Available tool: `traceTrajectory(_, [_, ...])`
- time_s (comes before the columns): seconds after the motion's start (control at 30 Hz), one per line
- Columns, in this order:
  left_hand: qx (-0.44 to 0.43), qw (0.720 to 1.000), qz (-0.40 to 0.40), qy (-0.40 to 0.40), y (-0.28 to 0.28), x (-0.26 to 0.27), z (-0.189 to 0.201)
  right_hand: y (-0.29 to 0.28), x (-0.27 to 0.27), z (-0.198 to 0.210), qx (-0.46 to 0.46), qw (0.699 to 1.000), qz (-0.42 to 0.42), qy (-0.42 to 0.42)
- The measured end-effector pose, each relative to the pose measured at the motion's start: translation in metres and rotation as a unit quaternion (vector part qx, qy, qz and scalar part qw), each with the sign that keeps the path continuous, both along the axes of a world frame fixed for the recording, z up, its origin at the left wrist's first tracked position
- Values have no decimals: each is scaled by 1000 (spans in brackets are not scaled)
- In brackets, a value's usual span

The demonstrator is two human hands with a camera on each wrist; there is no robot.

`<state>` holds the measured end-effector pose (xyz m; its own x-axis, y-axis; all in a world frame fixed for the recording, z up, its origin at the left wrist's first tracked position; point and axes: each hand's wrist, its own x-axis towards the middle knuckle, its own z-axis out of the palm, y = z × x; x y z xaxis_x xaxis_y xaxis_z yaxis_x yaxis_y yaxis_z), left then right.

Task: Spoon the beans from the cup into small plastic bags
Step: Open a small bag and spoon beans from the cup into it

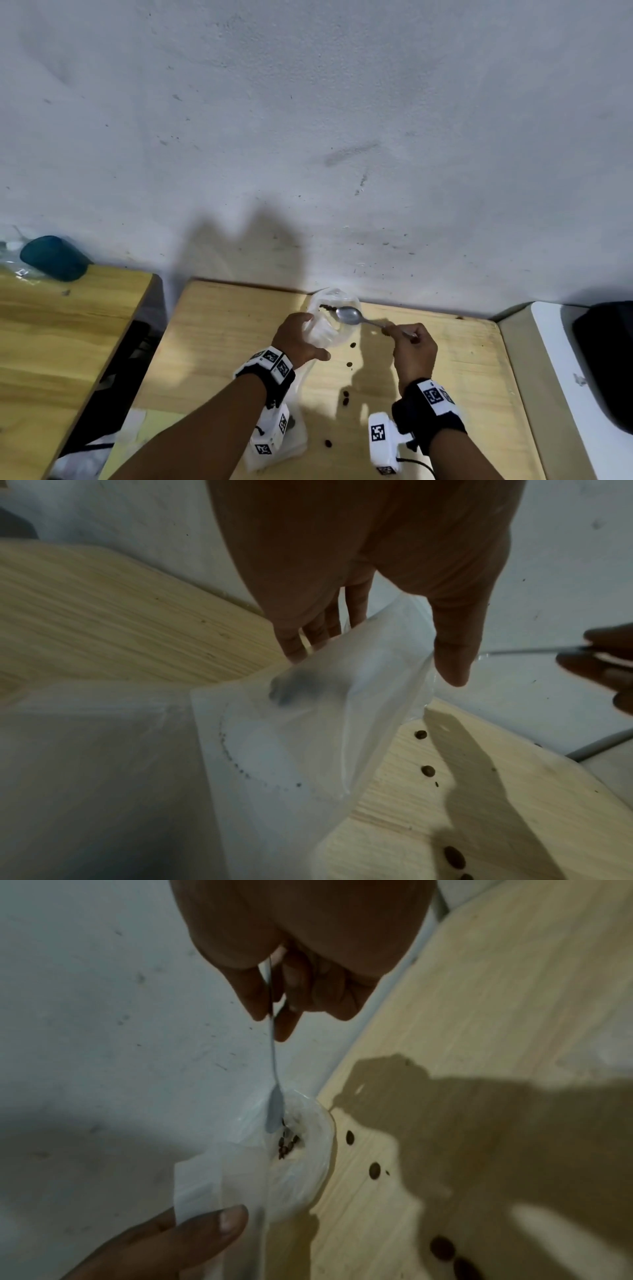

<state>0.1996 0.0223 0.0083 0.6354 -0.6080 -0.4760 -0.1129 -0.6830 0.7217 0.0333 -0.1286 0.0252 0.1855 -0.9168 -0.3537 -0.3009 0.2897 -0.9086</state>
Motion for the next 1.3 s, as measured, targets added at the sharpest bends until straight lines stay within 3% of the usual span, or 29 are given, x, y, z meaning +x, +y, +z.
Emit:
traceTrajectory(0.1, [-14,1000,10,5,5,-2,2,6,3,-5,65,996,-25,58])
traceTrajectory(0.3, [-60,997,41,-13,16,-7,8,21,19,-10,164,985,29,53])
traceTrajectory(0.4, [-88,994,49,-36,19,-9,17,25,14,-10,143,979,84,123])
traceTrajectory(0.5, [-107,991,49,-60,19,-8,31,27,3,-1,63,973,126,184])
traceTrajectory(0.6, [-138,988,39,-63,18,-5,47,33,3,29,-10,983,167,74])
traceTrajectory(0.67, [-160,985,20,-58,16,-3,56,37,10,62,-2,965,262,7])
traceTrajectory(0.73, [-177,983,-7,-52,14,-1,68,38,19,90,13,938,346,-11])
traceTrajectory(0.8, [-196,979,-30,-48,11,1,78,36,27,110,19,926,378,-2])
traceTrajectory(0.93, [-235,971,-37,-5,10,4,91,28,38,128,2,934,358,-12])
traceTrajectory(1.13, [-278,957,72,40,4,11,110,20,45,121,-153,939,309,4])
traceTrajectory(1.3, [-300,945,120,56,2,17,113,34,57,126,-81,968,220,-85])
